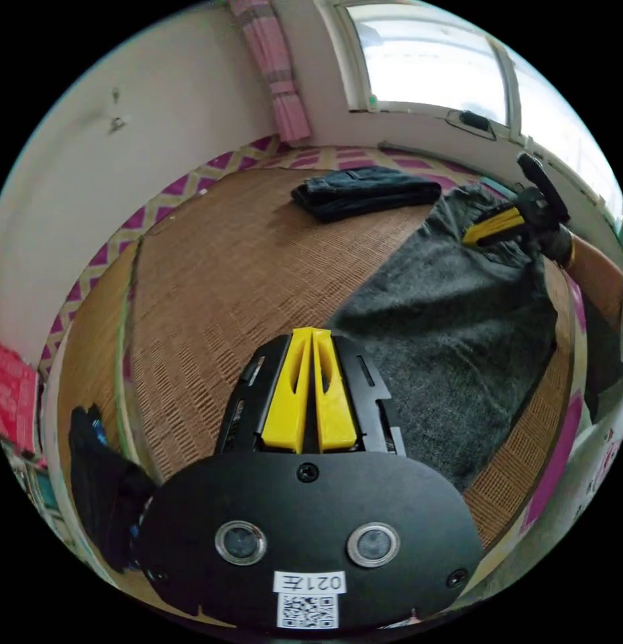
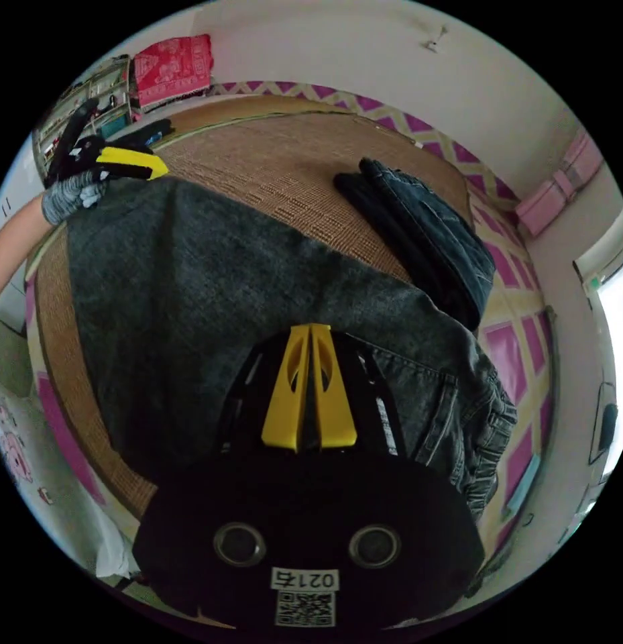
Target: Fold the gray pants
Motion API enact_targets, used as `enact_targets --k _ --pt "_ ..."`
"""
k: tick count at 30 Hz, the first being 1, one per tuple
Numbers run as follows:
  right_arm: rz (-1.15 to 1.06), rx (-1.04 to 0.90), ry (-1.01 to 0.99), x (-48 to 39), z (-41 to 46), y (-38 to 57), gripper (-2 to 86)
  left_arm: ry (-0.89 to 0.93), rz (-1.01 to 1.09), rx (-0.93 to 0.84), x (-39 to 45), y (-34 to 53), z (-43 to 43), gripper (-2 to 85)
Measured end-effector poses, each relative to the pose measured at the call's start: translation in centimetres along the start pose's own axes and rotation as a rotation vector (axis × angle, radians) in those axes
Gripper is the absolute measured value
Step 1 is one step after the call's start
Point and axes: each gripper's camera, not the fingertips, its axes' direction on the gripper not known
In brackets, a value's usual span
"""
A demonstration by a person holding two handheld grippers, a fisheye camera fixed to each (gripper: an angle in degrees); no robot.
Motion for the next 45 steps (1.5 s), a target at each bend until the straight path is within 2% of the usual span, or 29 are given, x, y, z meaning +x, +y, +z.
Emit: enact_targets --k 3,5,8,9,12,16,19,23,27,29,31,34,40,45 --pt "-0.042 0.123 -0.142 -2.7 -3.4 1.8 -0.7 -0.042 -0.075 0.054 -1.9 2.9 -3.8 -1.0" --pt "-0.083 0.114 -0.153 -5.1 -3.6 2.6 -0.7 0.001 -0.111 0.076 -3.1 5.8 -6.6 -1.0" --pt "-0.115 -0.029 -0.143 -8.3 -1.0 4.1 -0.7 0.021 -0.163 0.082 -4.2 10.1 -9.8 -1.0" --pt "-0.079 0.002 -0.116 -8.6 -0.7 5.1 -0.8 0.024 -0.178 0.084 -4.5 11.1 -10.4 -1.0" --pt "0.021 -0.064 -0.153 -7.9 -0.7 5.8 -0.7 0.038 -0.298 0.094 -6.3 16.5 -13.6 -0.9" --pt "-0.011 0.058 -0.289 -10.2 -3.1 8.0 -0.7 0.107 -0.457 0.101 -8.9 23.8 -17.0 -0.9" --pt "-0.06 -0.06 -0.186 -13.1 -1.1 9.7 -0.7 0.103 -0.516 0.112 -10.0 28.0 -18.9 -0.9" --pt "0.026 -0.026 -0.181 -13.1 -2.1 12.1 -0.6 0.049 -0.638 0.119 -12.1 33.3 -21.1 -0.8" --pt "0.122 0.052 -0.094 -12.3 -4.8 15.5 -0.6 0.08 -0.818 0.155 -14.7 37.8 -22.1 0.0" --pt "0.152 -0.018 -0.109 -11.9 -3.8 17.0 -0.6 0.124 -0.951 0.2 -16.5 40.4 -22.2 3.1" --pt "0.204 0.018 -0.131 -11.8 -4.1 18.8 -0.6 0.166 -1.043 0.228 -17.7 42.0 -22.0 5.8" --pt "0.154 -0.037 -0.06 -13.0 -4.5 19.2 -0.6 0.231 -1.18 0.274 -19.2 44.3 -21.4 7.2" --pt "0.173 -0.005 -0.012 -13.2 -4.7 21.7 -0.6 0.277 -1.329 0.199 -19.8 45.8 -19.1 12.0" --pt "0.236 0.015 -0.079 -11.4 -5.0 24.0 -0.7 0.353 -1.437 0.281 -19.7 46.1 -18.2 13.2"
